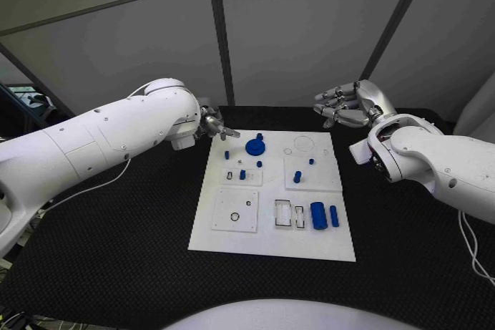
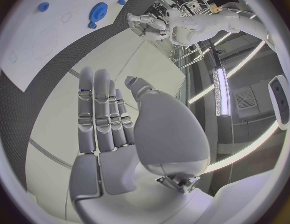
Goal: Assemble the parts on the task board
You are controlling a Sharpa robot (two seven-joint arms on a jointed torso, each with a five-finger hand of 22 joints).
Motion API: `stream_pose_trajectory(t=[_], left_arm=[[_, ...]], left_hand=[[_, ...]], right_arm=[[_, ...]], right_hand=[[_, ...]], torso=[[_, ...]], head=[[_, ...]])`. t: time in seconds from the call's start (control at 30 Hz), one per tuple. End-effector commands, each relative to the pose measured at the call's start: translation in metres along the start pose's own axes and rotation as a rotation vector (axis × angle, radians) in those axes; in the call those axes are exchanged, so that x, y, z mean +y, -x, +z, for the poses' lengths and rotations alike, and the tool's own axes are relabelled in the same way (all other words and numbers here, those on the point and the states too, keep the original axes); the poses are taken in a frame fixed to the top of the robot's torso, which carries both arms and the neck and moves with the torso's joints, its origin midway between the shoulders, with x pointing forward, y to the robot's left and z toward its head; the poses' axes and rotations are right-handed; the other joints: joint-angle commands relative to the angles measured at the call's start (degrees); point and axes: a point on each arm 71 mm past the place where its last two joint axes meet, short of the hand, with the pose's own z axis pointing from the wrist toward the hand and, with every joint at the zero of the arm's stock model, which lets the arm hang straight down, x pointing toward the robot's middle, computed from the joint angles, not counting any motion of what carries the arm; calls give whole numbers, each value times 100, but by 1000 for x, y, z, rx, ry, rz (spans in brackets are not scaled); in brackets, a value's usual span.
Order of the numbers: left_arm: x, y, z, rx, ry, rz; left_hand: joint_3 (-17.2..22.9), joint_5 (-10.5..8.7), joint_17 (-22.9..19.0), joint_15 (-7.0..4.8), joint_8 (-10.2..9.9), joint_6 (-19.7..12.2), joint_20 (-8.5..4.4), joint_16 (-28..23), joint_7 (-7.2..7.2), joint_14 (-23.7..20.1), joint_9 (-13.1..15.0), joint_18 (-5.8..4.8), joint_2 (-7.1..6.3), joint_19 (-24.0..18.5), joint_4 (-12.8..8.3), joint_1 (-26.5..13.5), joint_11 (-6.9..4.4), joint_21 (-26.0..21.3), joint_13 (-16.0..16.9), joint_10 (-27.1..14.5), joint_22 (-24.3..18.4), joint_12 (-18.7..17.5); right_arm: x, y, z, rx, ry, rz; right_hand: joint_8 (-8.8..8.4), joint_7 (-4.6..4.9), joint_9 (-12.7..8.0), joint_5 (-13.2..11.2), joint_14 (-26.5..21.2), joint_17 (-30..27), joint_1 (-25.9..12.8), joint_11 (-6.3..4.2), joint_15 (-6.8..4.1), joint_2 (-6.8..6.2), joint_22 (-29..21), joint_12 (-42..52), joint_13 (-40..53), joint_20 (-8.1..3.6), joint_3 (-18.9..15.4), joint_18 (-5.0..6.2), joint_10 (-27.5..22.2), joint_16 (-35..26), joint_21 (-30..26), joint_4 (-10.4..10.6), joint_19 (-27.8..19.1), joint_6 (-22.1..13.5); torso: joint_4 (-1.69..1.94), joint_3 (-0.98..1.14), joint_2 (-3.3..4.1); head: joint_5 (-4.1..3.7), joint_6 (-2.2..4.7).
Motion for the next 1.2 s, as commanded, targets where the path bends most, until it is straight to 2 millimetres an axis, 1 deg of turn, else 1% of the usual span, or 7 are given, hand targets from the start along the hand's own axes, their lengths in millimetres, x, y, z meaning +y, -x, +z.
stream_pose_trajectory(t=[0.03, 0.3, 0.4, 0.5, 0.67, 0.83, 1.2], left_arm=[[2, 0, 4, 35, 22, 72], [8, -3, 15, 55, 64, 88], [8, -6, 18, 63, 70, 90], [8, -9, 20, 73, 73, 93], [10, -14, 22, 89, 75, 93], [12, -21, 24, 112, 78, 85], [12, -29, 25, 125, 72, 85]], left_hand=[[-36, -17, 1093, 30, -30, 42, 42, -6, -7, 464, -7, -297, 39, -7, -2, 1, 12, -35, 8, -28, -7, 10], [-64, -14, 1110, 29, -39, 73, 42, 6, -12, 469, -34, -299, 96, -1, -6, 14, 9, -29, 16, -23, 5, 24], [-73, -13, 1117, 28, -39, 87, 42, 11, -15, 472, -43, -300, 112, 1, -10, 25, 8, -26, 14, -24, 11, 26], [-73, -13, 1117, 28, -39, 87, 42, 11, -15, 472, -43, -300, 112, 1, -10, 25, 8, -26, 14, -24, 11, 26], [-84, -12, 1143, 27, -41, 103, 42, 30, -18, 480, -53, -304, 130, 11, -13, 42, 5, -12, 23, -18, 28, 36], [-96, -9, 1151, 25, -46, 120, 41, 35, -21, 483, -68, -305, 154, 13, -19, 71, 2, -9, 27, -15, 34, 44], [-110, -3, 1165, 23, -53, 141, 40, 46, -24, 488, -90, -308, 195, 21, -22, 111, -1, 2, 29, -13, 51, 52]], right_arm=[[2, -1, 1, 10, 5, 3], [2, -3, 1, 17, 5, 5], [3, -4, 1, 20, 6, 6], [3, -4, 1, 22, 6, 6], [3, -4, 2, 21, 7, 7], [3, -4, 2, 20, 7, 7], [3, -5, 2, 22, 7, 7]], right_hand=[[30, 4, 0, 21, 11, 8, -56, 15, 32, 19, -9, 21, -6, 41, 8, 65, -32, -27, -33, 37, -3, -45], [33, 4, 1, 23, 12, 9, -51, 14, 32, 27, -13, 26, -9, 41, 14, 66, -34, -29, -39, 36, 1, -46], [33, 4, 1, 23, 12, 9, -51, 14, 32, 27, -13, 26, -9, 41, 14, 66, -34, -29, -39, 36, 1, -46], [33, 4, 1, 23, 12, 9, -51, 14, 32, 27, -13, 26, -9, 41, 14, 66, -34, -29, -39, 36, 1, -46], [34, 4, 1, 24, 12, 10, -50, 14, 32, 32, -15, 28, -10, 42, 17, 66, -35, -29, -42, 37, 3, -47], [35, 4, 1, 24, 13, 10, -50, 14, 32, 33, -16, 29, -11, 42, 18, 66, -35, -29, -43, 38, 3, -47], [35, 4, 1, 24, 13, 10, -50, 14, 32, 33, -16, 29, -11, 42, 18, 66, -35, -29, -43, 38, 3, -47]], torso=[[4, -1, -5], [-2, -3, -6], [-2, 2, -4], [3, 2, -7], [-4, 7, -6], [7, 3, -10], [5, 7, -14]], head=[[18, -26], [20, -27], [13, -29], [8, -40], [15, -45], [-10, -55], [2, -63]])
